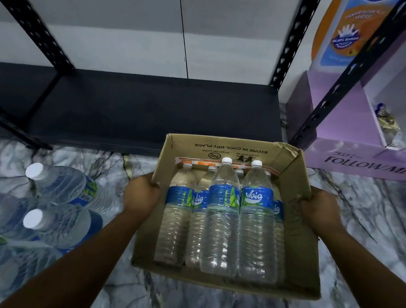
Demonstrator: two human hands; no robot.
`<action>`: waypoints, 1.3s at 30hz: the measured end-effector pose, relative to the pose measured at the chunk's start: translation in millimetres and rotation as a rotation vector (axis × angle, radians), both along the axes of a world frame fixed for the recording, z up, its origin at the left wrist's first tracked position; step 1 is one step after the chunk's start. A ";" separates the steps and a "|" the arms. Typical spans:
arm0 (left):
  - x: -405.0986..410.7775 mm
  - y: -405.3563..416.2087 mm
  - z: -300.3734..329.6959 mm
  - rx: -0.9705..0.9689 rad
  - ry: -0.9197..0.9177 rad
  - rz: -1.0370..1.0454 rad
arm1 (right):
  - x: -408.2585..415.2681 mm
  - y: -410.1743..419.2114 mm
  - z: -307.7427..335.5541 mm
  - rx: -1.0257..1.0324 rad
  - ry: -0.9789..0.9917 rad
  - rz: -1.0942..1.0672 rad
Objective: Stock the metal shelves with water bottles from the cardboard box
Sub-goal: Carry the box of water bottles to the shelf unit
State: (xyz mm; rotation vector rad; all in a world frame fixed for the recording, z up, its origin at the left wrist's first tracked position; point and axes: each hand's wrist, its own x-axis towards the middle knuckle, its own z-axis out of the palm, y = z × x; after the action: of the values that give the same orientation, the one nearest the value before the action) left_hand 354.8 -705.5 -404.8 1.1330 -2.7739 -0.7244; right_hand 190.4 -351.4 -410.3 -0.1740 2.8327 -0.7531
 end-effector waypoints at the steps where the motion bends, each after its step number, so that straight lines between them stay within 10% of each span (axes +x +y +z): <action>1: 0.3 -0.3 -0.5 -0.003 -0.002 0.001 | -0.4 0.3 -0.8 0.001 -0.001 -0.004; 28: 9.6 22.3 17.6 -0.068 -0.129 -0.026 | 17.9 -4.1 16.4 0.091 -0.058 -0.020; 39: -9.5 73.1 17.2 -0.105 0.130 -0.377 | 38.8 -27.9 53.6 -0.022 0.253 0.212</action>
State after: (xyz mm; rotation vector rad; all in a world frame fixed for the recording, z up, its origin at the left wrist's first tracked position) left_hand 345.3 -632.4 -387.7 0.5279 -2.9004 -0.6411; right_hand 229.3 -379.3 -356.6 -0.6021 2.9739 -0.7631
